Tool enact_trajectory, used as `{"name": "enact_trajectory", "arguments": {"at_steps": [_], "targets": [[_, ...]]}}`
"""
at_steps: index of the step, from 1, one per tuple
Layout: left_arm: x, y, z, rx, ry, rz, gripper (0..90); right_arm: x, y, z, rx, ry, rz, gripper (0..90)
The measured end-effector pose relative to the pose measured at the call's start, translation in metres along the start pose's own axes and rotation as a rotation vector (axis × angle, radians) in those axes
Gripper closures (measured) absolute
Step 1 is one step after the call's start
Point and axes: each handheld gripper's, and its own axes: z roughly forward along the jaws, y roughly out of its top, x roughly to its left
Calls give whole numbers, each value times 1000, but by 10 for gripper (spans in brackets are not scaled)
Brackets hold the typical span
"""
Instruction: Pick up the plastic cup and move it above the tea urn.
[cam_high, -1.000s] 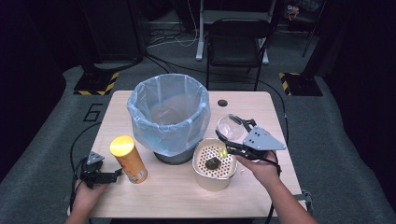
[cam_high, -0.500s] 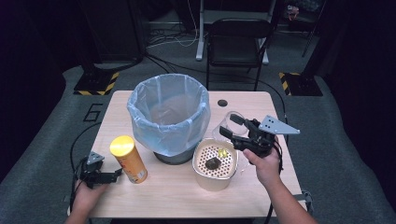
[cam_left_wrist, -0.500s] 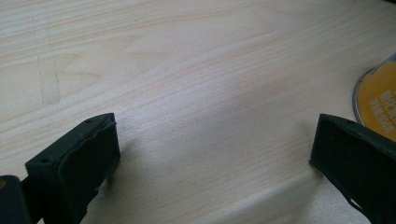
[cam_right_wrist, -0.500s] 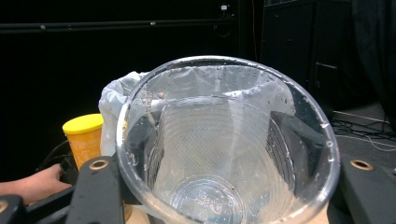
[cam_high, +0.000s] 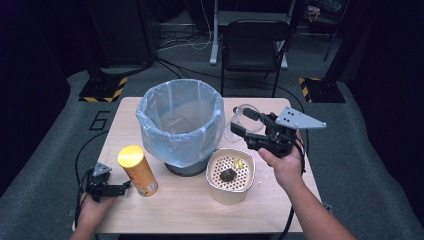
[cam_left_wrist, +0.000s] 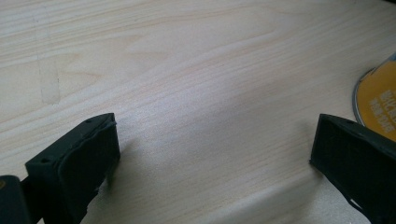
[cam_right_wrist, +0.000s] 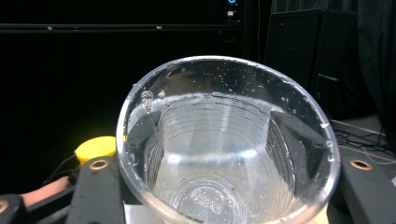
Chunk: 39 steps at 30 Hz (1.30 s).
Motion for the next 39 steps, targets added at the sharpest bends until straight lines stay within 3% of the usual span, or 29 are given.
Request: {"name": "enact_trajectory", "arguments": {"at_steps": [3,7,15,16,30,31,35,36,39], "targets": [[0,0,0,-1,0,0,11,2,21,12,0,-10,-35,364],[0,0,0,-1,0,0,11,-1,34,27,10,-2,-40,369],[0,0,0,-2,0,0,12,-5,44,51,17,1,-45,369],[0,0,0,-2,0,0,12,-4,46,60,20,10,-56,369],[0,0,0,-1,-2,2,11,-3,41,119,76,32,-65,350],[0,0,0,-1,-2,2,11,-2,40,131,102,27,-68,334],[1,0,0,3,-1,9,11,1,39,145,141,30,-74,331],[-1,0,0,-3,-7,-14,11,2,37,154,151,37,-70,331],[-1,0,0,-2,-8,-13,11,6,34,166,170,35,-73,330]]}}
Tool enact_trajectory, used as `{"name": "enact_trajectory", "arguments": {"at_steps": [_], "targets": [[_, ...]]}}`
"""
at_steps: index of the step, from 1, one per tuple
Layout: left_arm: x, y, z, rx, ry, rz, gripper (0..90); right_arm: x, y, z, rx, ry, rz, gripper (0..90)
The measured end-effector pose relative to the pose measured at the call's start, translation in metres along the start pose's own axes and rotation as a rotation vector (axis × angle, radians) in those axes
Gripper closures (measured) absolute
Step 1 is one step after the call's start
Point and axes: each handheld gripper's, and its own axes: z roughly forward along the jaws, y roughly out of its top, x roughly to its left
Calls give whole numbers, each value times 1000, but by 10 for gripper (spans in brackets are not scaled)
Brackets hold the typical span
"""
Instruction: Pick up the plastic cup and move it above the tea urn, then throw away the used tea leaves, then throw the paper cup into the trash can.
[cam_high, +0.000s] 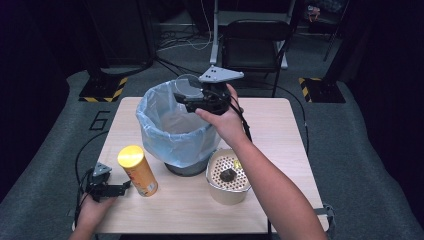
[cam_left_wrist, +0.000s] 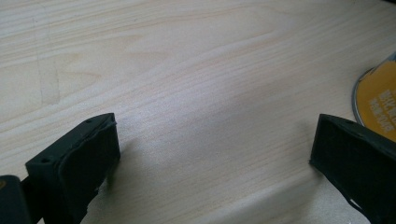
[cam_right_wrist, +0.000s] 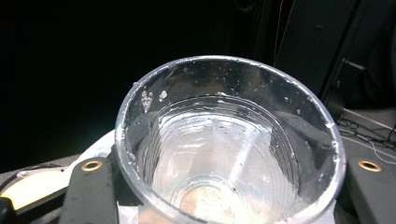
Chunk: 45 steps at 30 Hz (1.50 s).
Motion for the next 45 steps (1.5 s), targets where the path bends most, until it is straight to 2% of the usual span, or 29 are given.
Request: {"name": "enact_trajectory", "arguments": {"at_steps": [5,7,9,10,11,12,14,16,20,21,28,30,32,37,38,39,40,42,45], "targets": [[0,0,0,0,-3,-2,11,4,-2,10,26,8,18,329],[0,0,-1,8,-3,12,11,4,-2,14,33,10,22,319],[0,0,-1,8,-3,12,11,4,-2,18,40,-4,17,258],[0,0,-1,5,-1,11,11,5,-2,19,43,-3,24,194],[0,0,0,3,-1,11,11,5,-2,24,75,14,55,85],[0,0,-1,8,-3,11,11,5,-2,25,90,36,68,64],[0,0,-1,8,-3,12,11,6,-3,25,102,40,67,57],[0,-1,0,-4,1,8,11,9,-4,23,104,11,29,58],[0,-1,0,-8,1,16,11,7,-4,14,97,4,25,79],[1,-1,0,-10,7,29,11,6,-5,8,92,-3,32,117],[1,-1,-1,-2,10,23,12,0,-9,-14,65,14,45,141],[2,0,-2,4,5,13,17,1,-11,-22,61,0,40,156],[3,0,-3,8,2,6,29,1,-15,-33,59,7,29,169],[4,1,-6,16,-14,-30,50,2,-20,-44,69,2,23,197],[4,2,-8,6,-20,-36,57,3,-24,-52,69,5,33,232],[4,2,-8,6,-20,-36,58,3,-24,-52,69,5,33,232],[4,2,-9,-4,-24,-38,58,6,-28,-59,69,0,20,248],[3,3,-12,-20,-26,-41,58,7,-31,-65,65,12,19,252],[3,6,-15,-29,-25,-38,57,8,-35,-74,47,3,21,258]]}}
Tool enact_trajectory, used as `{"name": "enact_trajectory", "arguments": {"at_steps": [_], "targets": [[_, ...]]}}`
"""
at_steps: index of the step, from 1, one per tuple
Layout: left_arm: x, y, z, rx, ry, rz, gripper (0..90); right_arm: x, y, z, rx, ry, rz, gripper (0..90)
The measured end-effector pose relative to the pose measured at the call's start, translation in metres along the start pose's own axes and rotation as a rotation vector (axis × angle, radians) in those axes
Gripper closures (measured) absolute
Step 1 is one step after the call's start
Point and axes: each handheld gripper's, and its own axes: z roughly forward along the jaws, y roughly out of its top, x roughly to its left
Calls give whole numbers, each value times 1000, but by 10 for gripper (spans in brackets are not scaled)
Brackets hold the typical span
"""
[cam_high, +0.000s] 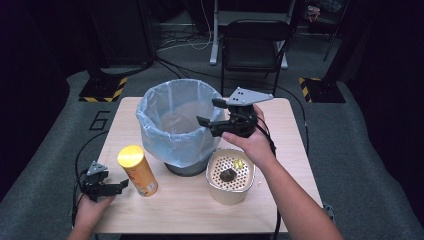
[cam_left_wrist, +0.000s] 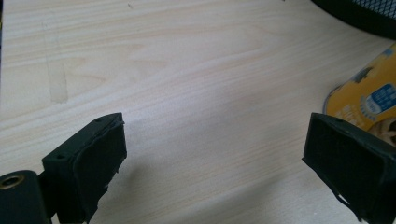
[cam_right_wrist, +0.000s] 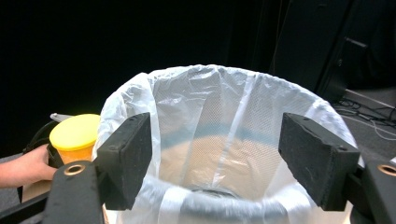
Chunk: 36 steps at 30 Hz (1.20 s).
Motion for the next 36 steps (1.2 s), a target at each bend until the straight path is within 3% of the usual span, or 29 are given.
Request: {"name": "enact_trajectory", "arguments": {"at_steps": [3,7,12,16,17,29,33,34,36], "targets": [[-3,6,-6,-21,-1,4,43,1,-7,-14,-4,-31,-29,258],[-6,12,-14,-33,-17,6,33,0,-13,-23,-2,-70,-34,258],[-8,21,-24,-56,-43,-4,16,-5,-27,-39,19,-76,-2,257],[-7,28,-31,-59,-59,-5,17,-7,-37,-52,16,-97,-7,257],[-8,30,-33,-64,-69,-22,17,-7,-40,-55,18,-111,-6,256],[-28,30,-64,-95,-163,44,3,-5,-70,-85,40,-181,-1,257],[-33,29,-71,-105,-190,41,3,-6,-76,-90,26,-177,26,256],[-35,29,-74,-106,-211,53,3,-5,-78,-91,27,-184,33,256],[-38,29,-77,-106,-214,69,3,-6,-80,-93,33,-190,35,257]]}}
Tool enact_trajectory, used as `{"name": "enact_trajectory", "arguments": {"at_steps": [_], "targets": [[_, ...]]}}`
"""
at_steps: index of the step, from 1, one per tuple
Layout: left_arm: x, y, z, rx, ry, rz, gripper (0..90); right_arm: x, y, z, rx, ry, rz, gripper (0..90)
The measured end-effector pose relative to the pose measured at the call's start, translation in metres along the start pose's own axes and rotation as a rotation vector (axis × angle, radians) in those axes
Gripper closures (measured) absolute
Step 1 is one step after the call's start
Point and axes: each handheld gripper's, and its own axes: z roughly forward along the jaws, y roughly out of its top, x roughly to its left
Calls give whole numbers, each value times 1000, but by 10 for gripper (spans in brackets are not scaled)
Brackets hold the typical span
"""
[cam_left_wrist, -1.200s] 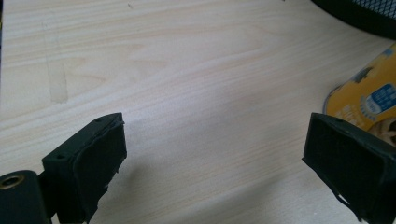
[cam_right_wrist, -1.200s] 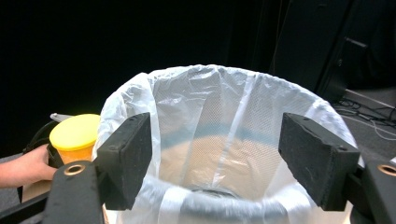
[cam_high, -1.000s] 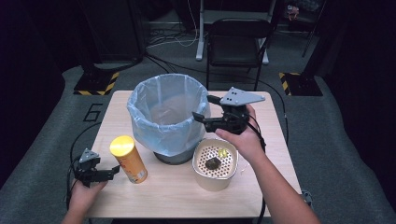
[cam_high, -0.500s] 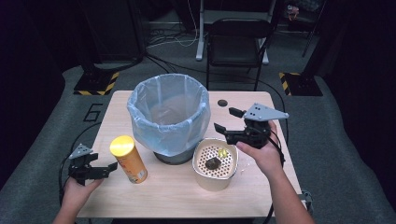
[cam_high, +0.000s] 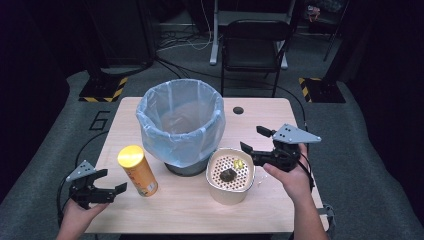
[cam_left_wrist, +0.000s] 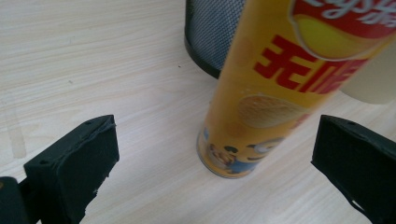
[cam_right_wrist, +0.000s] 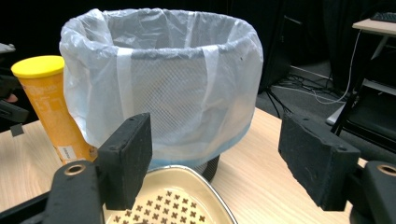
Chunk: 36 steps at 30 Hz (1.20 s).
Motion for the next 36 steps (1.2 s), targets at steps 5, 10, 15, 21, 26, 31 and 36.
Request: {"name": "enact_trajectory", "arguments": {"at_steps": [5,10,15,21,26,31,36], "targets": [[-7,-2,2,-3,-42,16,3,-4,-2,-5,-3,-7,18,257],[-17,-1,9,-6,-86,25,3,-8,-6,-9,-15,-15,38,257],[-27,4,19,-23,-108,35,4,-9,-7,-13,-19,-17,48,257],[-34,8,38,-8,-97,73,4,-11,-9,-14,-18,-11,54,256],[-33,9,45,-7,-91,88,18,-13,-11,-13,-21,-14,58,257],[-25,3,53,-27,-84,77,50,-14,-12,-14,-24,-20,69,257],[-21,-3,56,-48,-89,46,100,-15,-13,-13,-21,-19,71,257]]}}
